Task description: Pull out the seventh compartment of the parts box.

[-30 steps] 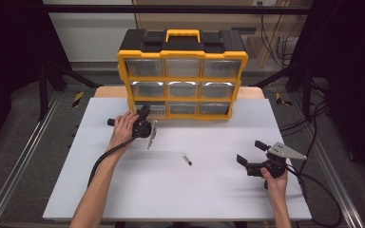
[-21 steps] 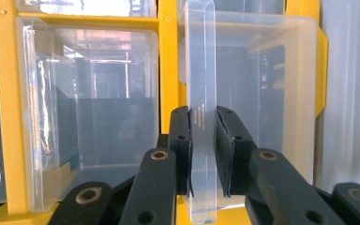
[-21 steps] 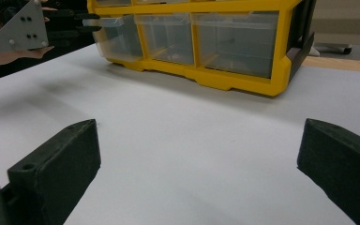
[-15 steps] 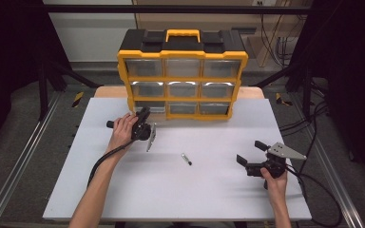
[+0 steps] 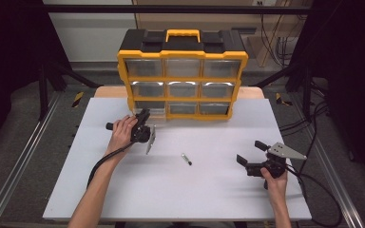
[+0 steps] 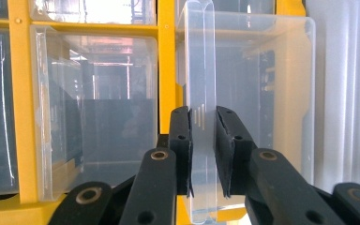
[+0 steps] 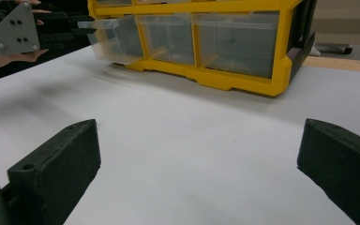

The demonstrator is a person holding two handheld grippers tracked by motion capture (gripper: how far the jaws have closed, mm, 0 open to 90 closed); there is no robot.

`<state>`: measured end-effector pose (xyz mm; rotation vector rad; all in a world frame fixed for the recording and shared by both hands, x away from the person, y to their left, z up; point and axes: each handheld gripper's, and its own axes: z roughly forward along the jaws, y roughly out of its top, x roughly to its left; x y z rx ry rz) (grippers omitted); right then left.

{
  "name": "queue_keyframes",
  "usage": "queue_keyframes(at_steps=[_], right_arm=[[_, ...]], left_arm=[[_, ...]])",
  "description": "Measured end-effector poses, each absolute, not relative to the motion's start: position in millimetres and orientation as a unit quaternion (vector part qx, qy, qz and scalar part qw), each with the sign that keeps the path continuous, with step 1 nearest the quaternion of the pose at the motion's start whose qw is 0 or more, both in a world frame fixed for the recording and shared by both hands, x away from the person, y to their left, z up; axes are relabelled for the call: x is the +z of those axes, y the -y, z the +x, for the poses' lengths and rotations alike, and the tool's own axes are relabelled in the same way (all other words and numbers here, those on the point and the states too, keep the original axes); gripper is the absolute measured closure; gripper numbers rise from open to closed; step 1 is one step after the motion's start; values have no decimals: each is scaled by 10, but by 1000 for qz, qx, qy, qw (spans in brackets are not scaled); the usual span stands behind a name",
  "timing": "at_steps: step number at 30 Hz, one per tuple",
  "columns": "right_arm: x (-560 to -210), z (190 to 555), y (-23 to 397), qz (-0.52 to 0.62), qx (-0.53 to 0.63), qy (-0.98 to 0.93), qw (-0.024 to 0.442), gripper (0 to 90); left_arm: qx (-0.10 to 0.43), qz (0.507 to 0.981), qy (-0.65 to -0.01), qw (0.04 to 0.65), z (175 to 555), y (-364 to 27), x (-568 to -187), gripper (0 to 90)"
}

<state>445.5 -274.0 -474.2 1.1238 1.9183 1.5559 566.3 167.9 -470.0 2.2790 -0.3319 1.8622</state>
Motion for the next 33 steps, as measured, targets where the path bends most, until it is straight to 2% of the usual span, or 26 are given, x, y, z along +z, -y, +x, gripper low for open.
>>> queue_keyframes(at_steps=[33], right_arm=[[-4744,4456,2740,406,561,-690,211,4]], left_arm=[[625,764,122,99,5482,-1722,-4714,773]])
